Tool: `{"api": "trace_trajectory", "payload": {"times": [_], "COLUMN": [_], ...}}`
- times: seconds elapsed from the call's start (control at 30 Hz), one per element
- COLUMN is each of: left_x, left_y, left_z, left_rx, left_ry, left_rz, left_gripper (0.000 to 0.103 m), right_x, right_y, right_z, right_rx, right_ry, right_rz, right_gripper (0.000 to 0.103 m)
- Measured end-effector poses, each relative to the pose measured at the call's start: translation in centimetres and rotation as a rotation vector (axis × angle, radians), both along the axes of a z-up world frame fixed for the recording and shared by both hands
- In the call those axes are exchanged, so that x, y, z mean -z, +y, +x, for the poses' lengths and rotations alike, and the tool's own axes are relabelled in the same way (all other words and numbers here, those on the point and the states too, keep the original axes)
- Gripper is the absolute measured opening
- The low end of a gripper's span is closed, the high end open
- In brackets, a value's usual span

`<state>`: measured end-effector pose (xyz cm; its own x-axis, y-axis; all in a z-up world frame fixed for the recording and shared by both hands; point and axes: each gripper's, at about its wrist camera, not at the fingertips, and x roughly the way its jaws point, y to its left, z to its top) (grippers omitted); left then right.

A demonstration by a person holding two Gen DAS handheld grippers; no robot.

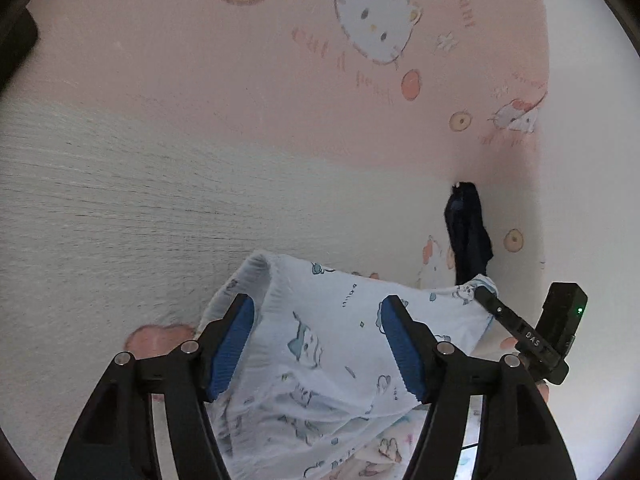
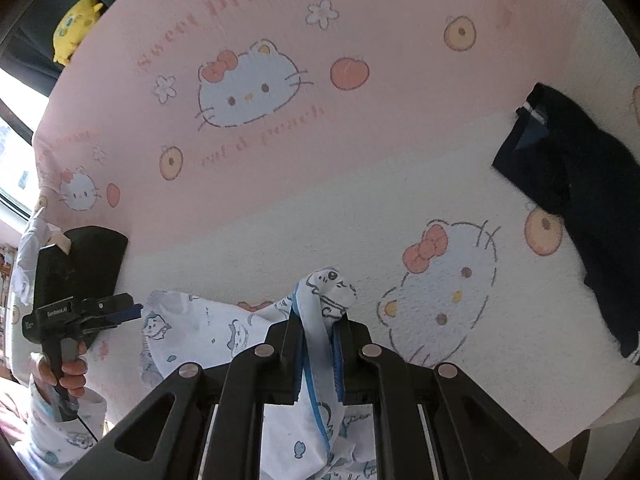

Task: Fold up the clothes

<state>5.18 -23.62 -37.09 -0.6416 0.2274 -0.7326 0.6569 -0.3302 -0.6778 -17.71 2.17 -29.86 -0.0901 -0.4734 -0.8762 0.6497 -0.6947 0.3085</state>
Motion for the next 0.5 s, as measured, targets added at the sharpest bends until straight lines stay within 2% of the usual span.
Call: {"api": "trace_trajectory", "payload": {"times": [0.07,0.23,0.27,0.4,0.47,0.5], "left_x": [0.4,1.1,1.2,1.9,2.2,2.3], "left_y": [0.1,0.1,0.1,0.1,0.1,0.2], "left_z": [-0.5,-1.1,-1.3,-2.0,-2.3,-2.3], "left_rx": [0.005,-0.007,-0.005,-0.006,-0.016,-0.032], "left_ry": [-0.048,-0.04,-0.043,-0.064,-0.081,-0.106], "left_rz": [-0.004,0.007,0.005,0.005,-0.007,-0.032], "left_gripper": [0.064,0.063,0.056,0.047,0.032,0.029], "right_x": [0.5,1.6,1.8,2.5,2.8,2.9], "right_y": [-0.2,-0.6,-0.7,-1.2,-1.4,-1.5], "right_z": [-0.4,-1.1,-1.2,-1.2,-1.0,-0.9], "right_rx": [0.004,0.008,0.008,-0.009,-0.021,-0.025], "right_ry": [-0.004,-0.026,-0.03,-0.04,-0.033,-0.03], "right_rz": [0.01,0.016,0.019,0.04,0.061,0.071], "right_gripper": [0.01,0.01,0.01,0.01,0.01,0.01]}}
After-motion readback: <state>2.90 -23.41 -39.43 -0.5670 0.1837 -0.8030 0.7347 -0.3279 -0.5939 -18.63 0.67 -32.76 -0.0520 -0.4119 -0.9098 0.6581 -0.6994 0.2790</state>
